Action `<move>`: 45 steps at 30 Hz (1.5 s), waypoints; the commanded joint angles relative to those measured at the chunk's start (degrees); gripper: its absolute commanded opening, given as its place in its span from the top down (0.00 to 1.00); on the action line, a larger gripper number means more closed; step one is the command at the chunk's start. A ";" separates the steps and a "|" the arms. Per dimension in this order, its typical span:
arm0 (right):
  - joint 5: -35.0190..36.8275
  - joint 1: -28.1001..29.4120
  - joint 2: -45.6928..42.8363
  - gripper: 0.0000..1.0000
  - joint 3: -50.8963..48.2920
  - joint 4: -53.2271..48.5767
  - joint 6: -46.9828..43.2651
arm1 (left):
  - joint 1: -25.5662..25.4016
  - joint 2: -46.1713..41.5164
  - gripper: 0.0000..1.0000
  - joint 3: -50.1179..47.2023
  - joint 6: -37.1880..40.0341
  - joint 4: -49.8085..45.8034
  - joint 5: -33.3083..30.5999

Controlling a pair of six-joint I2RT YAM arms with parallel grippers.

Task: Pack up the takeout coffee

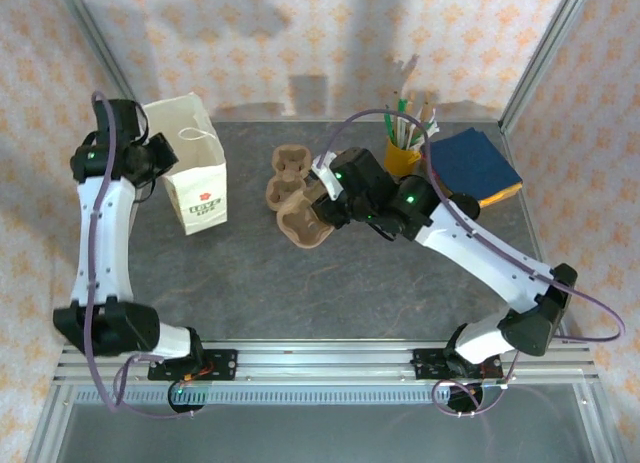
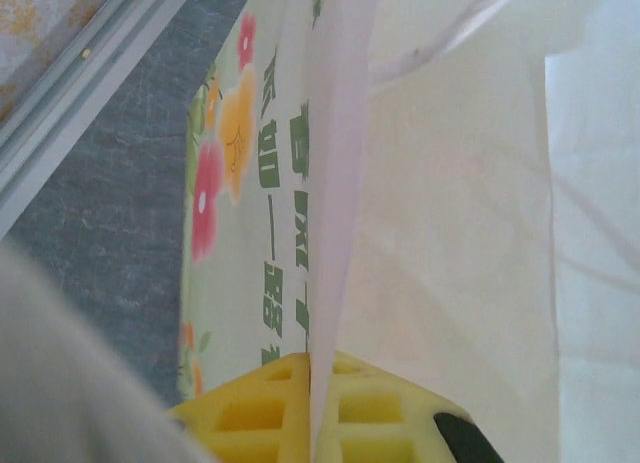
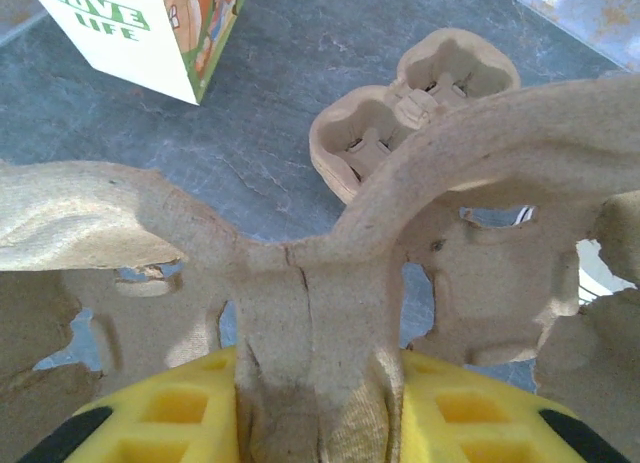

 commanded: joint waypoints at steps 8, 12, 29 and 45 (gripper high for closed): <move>-1.21 0.01 -6.92 0.66 -0.82 -3.45 2.37 | -8.28 -14.14 1.00 -12.08 -4.49 -3.27 5.16; -1.22 0.01 -8.26 0.66 0.47 -6.40 3.21 | -13.40 -18.10 1.00 -15.19 -7.04 -5.19 5.27; -5.54 0.10 -11.64 0.66 4.39 -13.82 4.97 | -39.73 -24.28 1.00 -26.31 -14.17 0.85 5.68; -10.54 0.05 -5.57 0.66 12.74 -15.52 0.89 | -48.03 -15.37 1.00 -25.65 -4.54 11.72 8.46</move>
